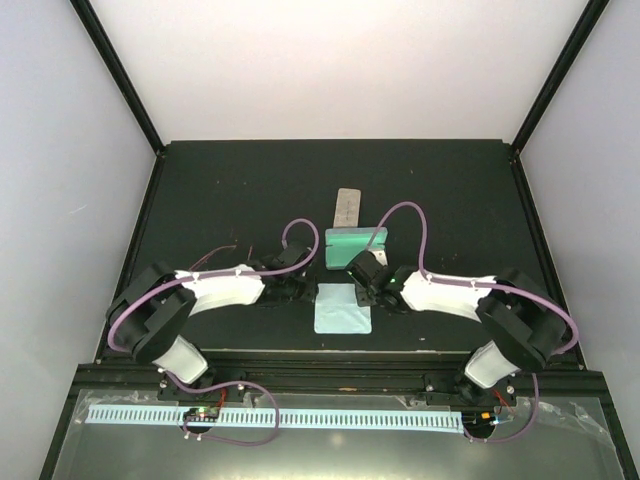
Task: Organize the sunglasses
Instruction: Adjust the glasses cleaning cloth at the center of the board, then fold the glasses cleaning cloth at the center of the board.
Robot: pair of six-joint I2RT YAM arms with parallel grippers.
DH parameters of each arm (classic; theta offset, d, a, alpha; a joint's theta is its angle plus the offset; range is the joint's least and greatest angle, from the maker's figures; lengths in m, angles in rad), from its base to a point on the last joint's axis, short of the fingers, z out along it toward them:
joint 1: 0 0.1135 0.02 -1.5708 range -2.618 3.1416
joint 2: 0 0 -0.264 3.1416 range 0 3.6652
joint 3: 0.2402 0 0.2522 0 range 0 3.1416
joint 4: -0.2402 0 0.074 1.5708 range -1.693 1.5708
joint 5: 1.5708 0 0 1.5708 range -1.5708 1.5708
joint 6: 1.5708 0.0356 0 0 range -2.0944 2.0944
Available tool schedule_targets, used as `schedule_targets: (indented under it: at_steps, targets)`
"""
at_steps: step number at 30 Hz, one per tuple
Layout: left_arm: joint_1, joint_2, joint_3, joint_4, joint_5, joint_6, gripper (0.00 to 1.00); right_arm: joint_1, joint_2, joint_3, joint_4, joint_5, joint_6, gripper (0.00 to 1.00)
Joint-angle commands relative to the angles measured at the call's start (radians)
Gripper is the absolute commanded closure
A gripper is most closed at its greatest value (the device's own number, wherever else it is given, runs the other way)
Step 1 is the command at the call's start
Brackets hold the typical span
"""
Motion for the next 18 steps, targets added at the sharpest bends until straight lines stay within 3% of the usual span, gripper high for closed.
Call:
schedule_targets:
  at_steps: [1, 18]
  targets:
    - [0.022, 0.057, 0.066, 0.021, 0.056, 0.055, 0.65, -0.017, 0.043, 0.035, 0.063, 0.007, -0.035, 0.7]
    - [0.029, 0.183, 0.143, -0.002, 0.103, 0.088, 0.78, -0.039, 0.092, 0.021, 0.086, -0.082, -0.039, 0.93]
